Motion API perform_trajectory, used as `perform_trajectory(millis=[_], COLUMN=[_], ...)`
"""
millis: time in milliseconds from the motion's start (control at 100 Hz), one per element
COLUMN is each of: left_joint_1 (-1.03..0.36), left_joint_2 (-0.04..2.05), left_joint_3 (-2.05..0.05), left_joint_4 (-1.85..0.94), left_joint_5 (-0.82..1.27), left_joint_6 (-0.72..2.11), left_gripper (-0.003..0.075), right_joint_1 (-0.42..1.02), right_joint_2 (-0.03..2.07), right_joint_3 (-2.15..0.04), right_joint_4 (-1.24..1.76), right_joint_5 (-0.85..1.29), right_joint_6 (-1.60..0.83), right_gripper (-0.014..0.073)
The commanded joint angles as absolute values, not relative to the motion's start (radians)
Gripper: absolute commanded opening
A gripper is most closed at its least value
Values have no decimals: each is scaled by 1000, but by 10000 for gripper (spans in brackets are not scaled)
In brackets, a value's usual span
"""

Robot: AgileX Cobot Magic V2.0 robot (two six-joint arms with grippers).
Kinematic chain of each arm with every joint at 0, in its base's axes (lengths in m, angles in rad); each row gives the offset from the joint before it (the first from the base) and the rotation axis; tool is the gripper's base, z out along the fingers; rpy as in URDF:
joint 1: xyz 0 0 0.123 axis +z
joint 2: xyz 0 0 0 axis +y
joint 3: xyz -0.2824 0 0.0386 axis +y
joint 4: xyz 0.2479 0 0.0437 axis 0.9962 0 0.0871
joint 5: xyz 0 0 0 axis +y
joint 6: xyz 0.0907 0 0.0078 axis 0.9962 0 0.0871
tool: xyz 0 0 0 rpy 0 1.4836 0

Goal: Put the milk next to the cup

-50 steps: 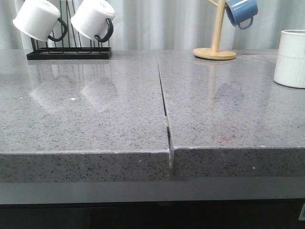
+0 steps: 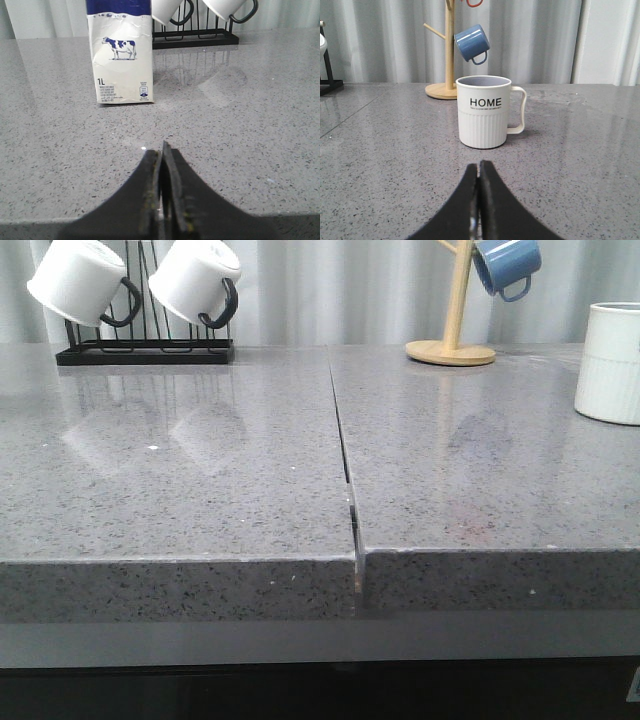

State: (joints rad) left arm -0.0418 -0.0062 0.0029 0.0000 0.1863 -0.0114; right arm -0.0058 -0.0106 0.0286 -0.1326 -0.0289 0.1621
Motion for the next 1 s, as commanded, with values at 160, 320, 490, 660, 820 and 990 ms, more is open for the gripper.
perform_trajectory(millis=[160,320,490,660,820,990], left_joint_1=[-46,-46,-46,-46,-46,-46], left_joint_2=[-37,-37,-37,-37,-37,-37], left_joint_3=[44,44,44,44,44,44], left_joint_4=[-5,-5,-5,-5,-5,-5], left_joint_5=[112,112,112,112,112,112], left_joint_6=[-21,-21,-21,-21,-21,-21], left_gripper=[-20,-20,-20,-20,-20,-21], right_joint_1=[-7,-7,-7,-7,-7,-7], right_joint_2=[-29,-29,-29,-29,-29,14], right_joint_3=[9,9,9,-7,-147,-314], right_joint_4=[-145,-145,-145,-145,-118,-109], right_joint_5=[-101,-101,-101,-86,45,147], right_joint_6=[158,158,158,158,158,158], right_gripper=[-67,-67,-67,-67,-67,-67])
